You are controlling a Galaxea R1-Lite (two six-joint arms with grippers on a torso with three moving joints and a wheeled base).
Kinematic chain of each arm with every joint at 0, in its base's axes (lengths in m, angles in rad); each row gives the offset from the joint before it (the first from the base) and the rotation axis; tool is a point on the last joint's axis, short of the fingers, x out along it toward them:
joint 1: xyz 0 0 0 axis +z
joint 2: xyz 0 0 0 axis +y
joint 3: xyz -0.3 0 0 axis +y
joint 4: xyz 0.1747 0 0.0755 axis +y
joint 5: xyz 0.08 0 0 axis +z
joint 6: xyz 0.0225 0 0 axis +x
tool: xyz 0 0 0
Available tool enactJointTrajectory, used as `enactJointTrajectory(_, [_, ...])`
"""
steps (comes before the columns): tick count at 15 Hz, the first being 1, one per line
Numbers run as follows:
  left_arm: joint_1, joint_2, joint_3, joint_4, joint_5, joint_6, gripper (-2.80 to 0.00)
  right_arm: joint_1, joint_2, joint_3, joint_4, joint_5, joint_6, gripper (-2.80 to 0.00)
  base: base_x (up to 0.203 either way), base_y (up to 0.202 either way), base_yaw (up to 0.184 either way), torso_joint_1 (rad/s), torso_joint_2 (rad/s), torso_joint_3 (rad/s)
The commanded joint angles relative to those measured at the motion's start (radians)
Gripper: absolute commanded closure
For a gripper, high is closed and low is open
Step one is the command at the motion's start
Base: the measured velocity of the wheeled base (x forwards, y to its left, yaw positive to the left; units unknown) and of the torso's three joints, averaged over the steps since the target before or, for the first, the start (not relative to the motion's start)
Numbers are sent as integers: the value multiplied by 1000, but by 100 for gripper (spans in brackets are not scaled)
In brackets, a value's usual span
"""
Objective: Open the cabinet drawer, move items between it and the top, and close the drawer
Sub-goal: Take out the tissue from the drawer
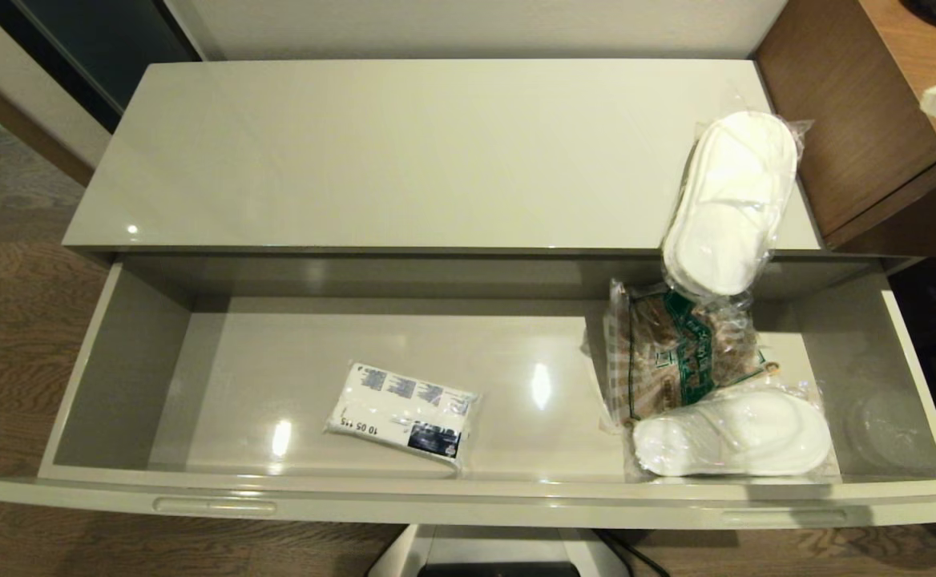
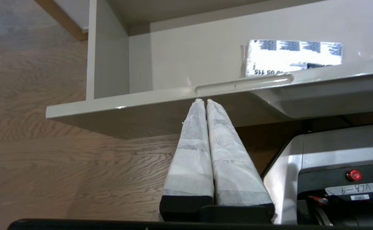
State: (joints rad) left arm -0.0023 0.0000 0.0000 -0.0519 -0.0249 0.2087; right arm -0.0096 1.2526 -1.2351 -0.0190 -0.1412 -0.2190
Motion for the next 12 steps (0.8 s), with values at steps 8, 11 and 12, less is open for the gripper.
enactJointTrajectory(8, [-1, 2, 0, 0, 0, 1, 0, 0, -415, 45, 873, 84, 304, 0, 0, 0, 0, 0, 0, 0])
enactJointTrajectory(11, [-1, 2, 0, 0, 0, 1, 0, 1, -340, 143, 866, 194, 455, 0, 0, 0, 0, 0, 0, 0])
enactJointTrajectory(12, [-1, 2, 0, 0, 0, 1, 0, 1, -295, 164, 832, 234, 498, 0, 0, 0, 0, 0, 0, 0])
